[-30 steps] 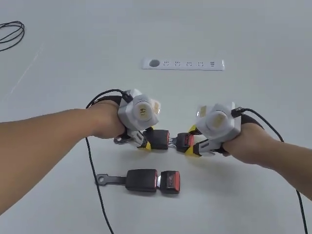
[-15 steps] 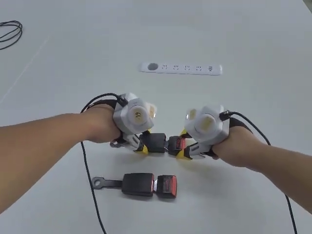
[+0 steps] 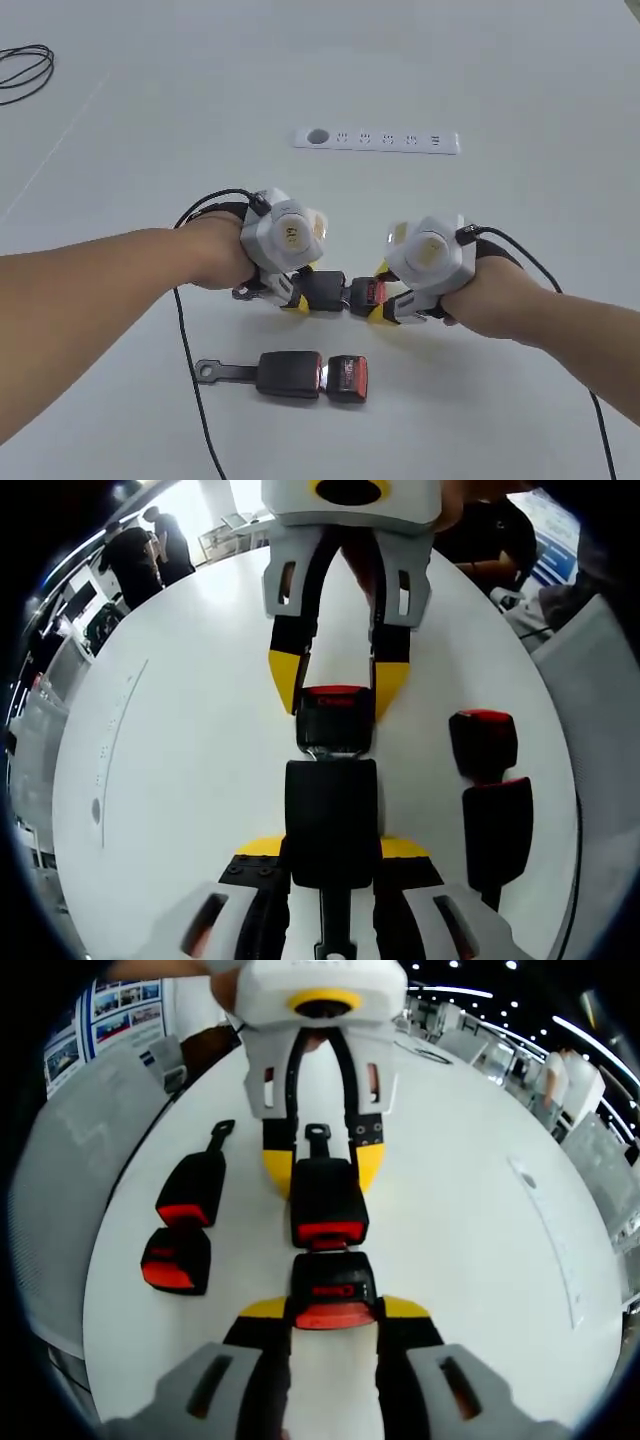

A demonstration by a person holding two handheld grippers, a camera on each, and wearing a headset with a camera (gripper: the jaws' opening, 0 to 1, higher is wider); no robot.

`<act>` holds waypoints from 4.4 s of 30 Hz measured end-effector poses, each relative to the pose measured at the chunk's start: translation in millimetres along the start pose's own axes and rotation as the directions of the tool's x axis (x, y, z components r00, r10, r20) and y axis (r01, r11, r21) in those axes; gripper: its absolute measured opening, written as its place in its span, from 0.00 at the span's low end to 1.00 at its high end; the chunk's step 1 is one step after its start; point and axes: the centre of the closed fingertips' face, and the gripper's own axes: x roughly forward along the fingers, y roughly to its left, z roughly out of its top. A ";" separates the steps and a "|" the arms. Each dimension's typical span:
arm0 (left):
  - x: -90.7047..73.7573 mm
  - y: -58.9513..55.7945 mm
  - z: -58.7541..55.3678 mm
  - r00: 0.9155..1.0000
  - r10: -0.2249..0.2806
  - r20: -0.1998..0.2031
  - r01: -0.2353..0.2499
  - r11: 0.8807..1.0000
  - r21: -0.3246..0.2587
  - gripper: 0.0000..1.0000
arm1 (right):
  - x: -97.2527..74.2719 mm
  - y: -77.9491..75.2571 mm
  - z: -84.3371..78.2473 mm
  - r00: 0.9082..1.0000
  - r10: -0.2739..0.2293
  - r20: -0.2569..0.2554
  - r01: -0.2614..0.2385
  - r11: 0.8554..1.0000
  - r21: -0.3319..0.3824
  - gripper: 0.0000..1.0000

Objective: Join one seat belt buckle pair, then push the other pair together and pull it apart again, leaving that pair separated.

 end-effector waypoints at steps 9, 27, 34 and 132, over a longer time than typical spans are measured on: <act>-0.8 0.0 -0.6 1.000 0.007 0.014 -0.007 1.000 -0.005 0.32 | -4.2 -0.7 -7.0 1.000 0.001 -0.014 -0.001 1.000 0.002 0.31; 0.3 0.7 -0.9 1.000 -0.007 0.011 0.007 0.999 -0.031 0.32 | -27.9 -7.3 -43.2 1.000 -0.020 -0.017 0.020 0.999 0.041 0.32; 0.4 0.5 -1.0 1.000 -0.009 0.009 0.009 0.999 -0.031 0.33 | -49.3 -4.6 -73.3 0.999 -0.029 -0.044 0.031 0.998 0.048 0.32; -127.6 -135.1 -72.6 0.853 0.496 0.163 -0.269 0.686 -0.676 1.00 | -173.9 95.1 -88.0 0.878 -0.477 0.047 0.387 0.762 0.519 1.00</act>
